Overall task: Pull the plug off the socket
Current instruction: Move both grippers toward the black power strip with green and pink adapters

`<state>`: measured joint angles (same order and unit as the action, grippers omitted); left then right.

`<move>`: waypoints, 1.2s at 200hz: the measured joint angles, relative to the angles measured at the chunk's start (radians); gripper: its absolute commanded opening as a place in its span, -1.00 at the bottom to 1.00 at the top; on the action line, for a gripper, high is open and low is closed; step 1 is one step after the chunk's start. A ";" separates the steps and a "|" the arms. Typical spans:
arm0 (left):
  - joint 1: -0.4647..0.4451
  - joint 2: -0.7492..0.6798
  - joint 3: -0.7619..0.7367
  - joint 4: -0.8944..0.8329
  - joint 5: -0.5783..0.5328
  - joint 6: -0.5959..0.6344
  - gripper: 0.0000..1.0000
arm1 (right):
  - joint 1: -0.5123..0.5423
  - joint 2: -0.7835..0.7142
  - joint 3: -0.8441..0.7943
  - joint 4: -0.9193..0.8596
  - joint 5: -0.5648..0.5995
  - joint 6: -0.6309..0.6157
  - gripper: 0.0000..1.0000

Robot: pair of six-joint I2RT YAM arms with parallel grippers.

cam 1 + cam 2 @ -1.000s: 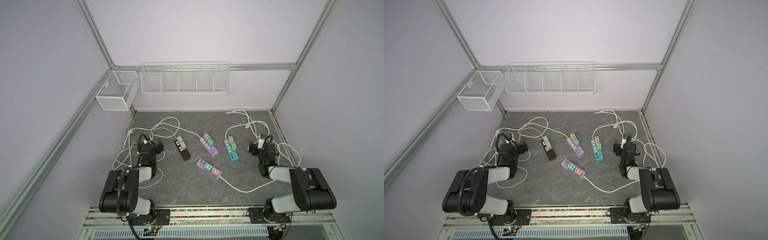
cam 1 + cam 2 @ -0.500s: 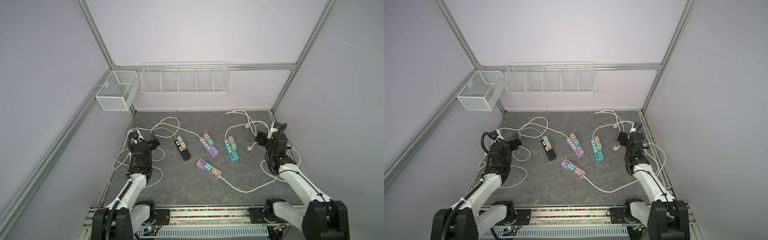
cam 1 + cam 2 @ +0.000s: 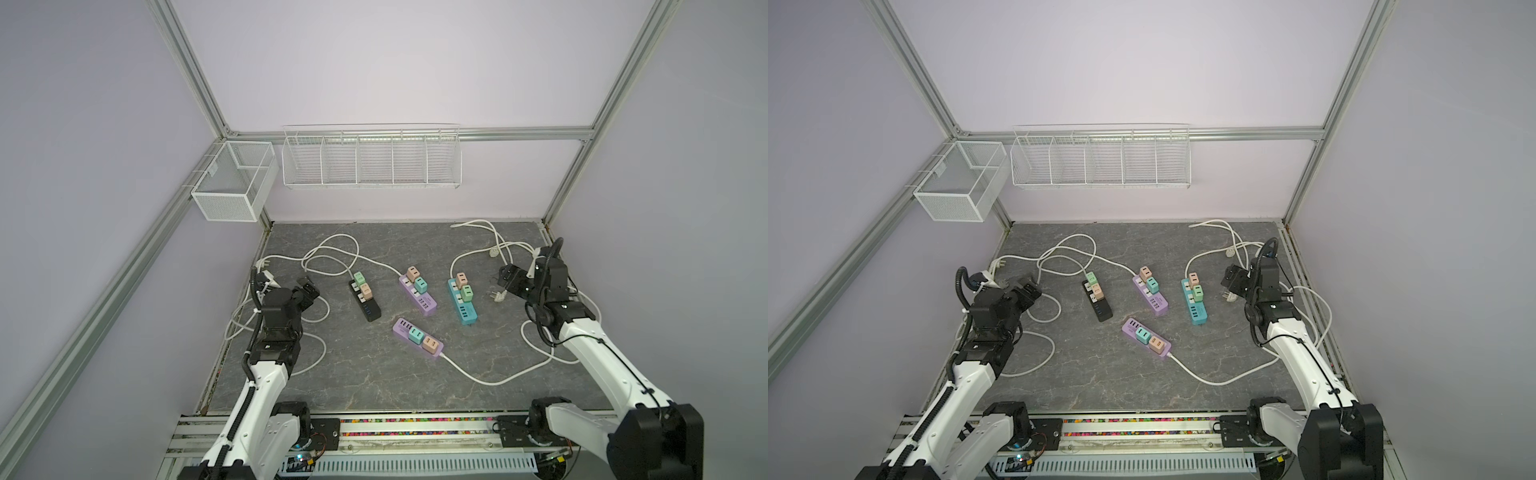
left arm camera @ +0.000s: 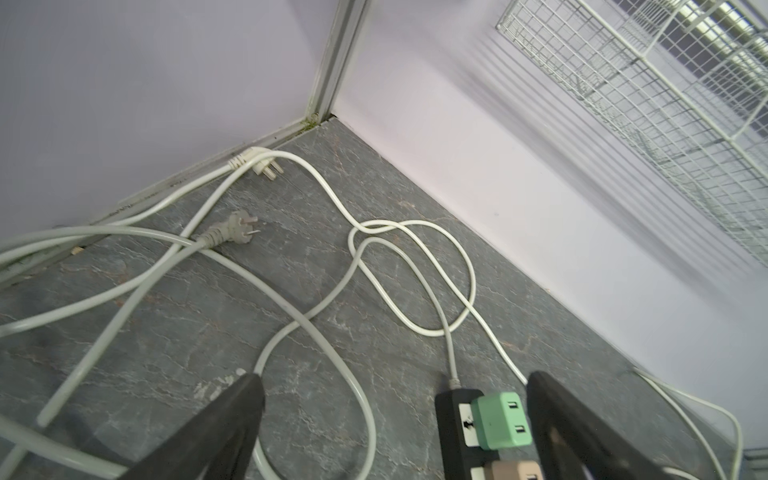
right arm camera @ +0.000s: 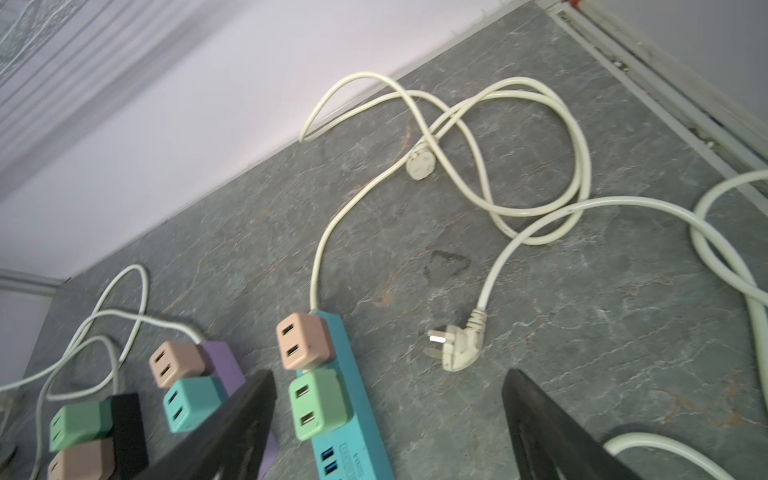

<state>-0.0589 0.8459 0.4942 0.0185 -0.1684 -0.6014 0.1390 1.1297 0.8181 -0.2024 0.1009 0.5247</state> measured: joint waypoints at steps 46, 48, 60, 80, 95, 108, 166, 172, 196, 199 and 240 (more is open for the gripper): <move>0.000 -0.042 0.011 -0.121 0.133 -0.079 0.97 | 0.209 0.018 0.165 -0.111 0.018 -0.062 0.76; 0.000 -0.043 0.013 -0.128 0.137 -0.080 0.97 | 0.222 0.020 0.172 -0.116 0.019 -0.066 0.76; -0.001 -0.048 0.023 -0.161 0.162 -0.092 0.97 | 0.283 0.037 0.196 -0.142 0.028 -0.085 0.76; -0.014 -0.048 0.040 -0.206 0.203 -0.108 1.00 | 0.383 0.084 0.233 -0.190 0.033 -0.114 0.76; -0.037 -0.041 0.047 -0.232 0.229 -0.120 0.98 | 0.451 0.133 0.265 -0.220 0.036 -0.135 0.76; -0.072 -0.019 0.048 -0.241 0.238 -0.125 0.92 | 0.506 0.177 0.297 -0.246 0.041 -0.151 0.76; -0.143 0.165 0.048 -0.174 0.321 -0.177 0.65 | 0.693 0.430 0.495 -0.310 0.052 -0.210 0.76; -0.145 0.185 0.048 -0.158 0.328 -0.182 0.62 | 0.705 0.457 0.517 -0.315 0.053 -0.212 0.76; -0.145 0.262 0.048 -0.104 0.343 -0.196 0.54 | 0.749 0.571 0.602 -0.327 0.053 -0.220 0.76; -0.145 0.271 0.048 -0.099 0.344 -0.195 0.53 | 0.752 0.583 0.611 -0.328 0.056 -0.220 0.76; -0.145 0.389 0.078 -0.052 0.354 -0.203 0.44 | 0.785 0.749 0.743 -0.354 0.061 -0.223 0.77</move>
<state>-0.2039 1.2350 0.5724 -0.0338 0.1856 -0.8040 0.9241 1.8790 1.5612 -0.5560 0.1616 0.3019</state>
